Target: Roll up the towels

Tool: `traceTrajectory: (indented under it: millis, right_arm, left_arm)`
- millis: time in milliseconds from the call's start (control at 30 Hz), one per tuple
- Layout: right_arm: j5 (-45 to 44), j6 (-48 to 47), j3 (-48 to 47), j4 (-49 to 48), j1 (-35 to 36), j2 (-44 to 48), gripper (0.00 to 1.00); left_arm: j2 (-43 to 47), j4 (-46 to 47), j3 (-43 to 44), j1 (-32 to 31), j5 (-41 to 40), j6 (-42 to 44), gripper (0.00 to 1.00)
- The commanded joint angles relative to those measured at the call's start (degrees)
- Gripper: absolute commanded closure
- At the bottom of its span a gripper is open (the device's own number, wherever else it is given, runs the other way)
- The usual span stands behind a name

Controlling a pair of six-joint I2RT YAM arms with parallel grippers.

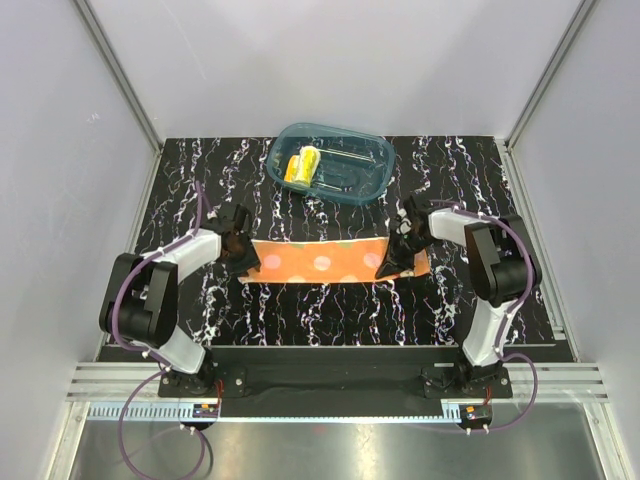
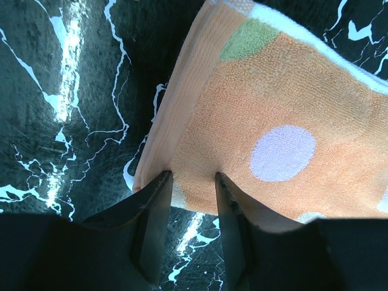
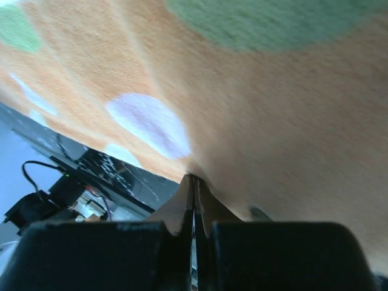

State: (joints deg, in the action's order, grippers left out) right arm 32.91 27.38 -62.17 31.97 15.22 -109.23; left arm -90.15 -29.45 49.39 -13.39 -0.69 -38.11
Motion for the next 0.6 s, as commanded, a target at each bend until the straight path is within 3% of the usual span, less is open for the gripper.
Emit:
traceTrajectory:
  millis: [0, 100, 167, 233, 300, 333, 400, 467, 567]
  right_arm:
    - [-8.11, -3.47, 0.91, 6.17, -1.59, 4.11, 1.00]
    - [-15.39, -3.03, 1.27, 9.68, -4.67, 6.57, 1.00]
    - [-24.58, -1.20, -1.62, 14.67, -5.55, 8.15, 1.00]
    - [-27.97, -0.31, -5.22, 17.15, -5.64, 9.64, 0.97]
    - [-30.26, 0.48, -6.90, 19.01, -5.64, 12.45, 0.85]
    - [-30.96, 0.57, -7.95, 19.36, -5.64, 13.51, 0.67]
    - [-32.55, 1.27, -8.14, 19.89, -5.56, 16.50, 0.52]
    - [-31.77, 2.06, -6.65, 18.93, -5.64, 19.39, 0.42]
    - [-27.39, 3.55, -2.44, 16.30, -6.26, 22.47, 0.39]
  left_arm:
    - [-2.58, -0.43, -0.96, 1.08, -4.94, 0.31, 0.59]
    - [-2.05, -0.78, -0.87, 1.08, -4.94, 0.40, 0.59]
    - [-1.44, -0.96, -0.87, 1.08, -4.94, 0.31, 0.59]
    - [-0.82, -1.22, -0.52, 1.08, -4.67, 0.32, 0.59]
    - [0.14, -2.18, 0.70, 1.08, -4.32, 0.49, 0.59]
    - [0.76, -2.62, 1.15, 1.08, -4.06, 0.58, 0.59]
    - [2.25, -4.29, 2.11, 1.08, -3.53, 1.45, 0.57]
    - [4.45, -7.00, 4.83, 1.08, -2.39, 3.29, 0.55]
    - [7.79, -12.45, 10.10, 0.99, -2.12, 6.28, 0.50]
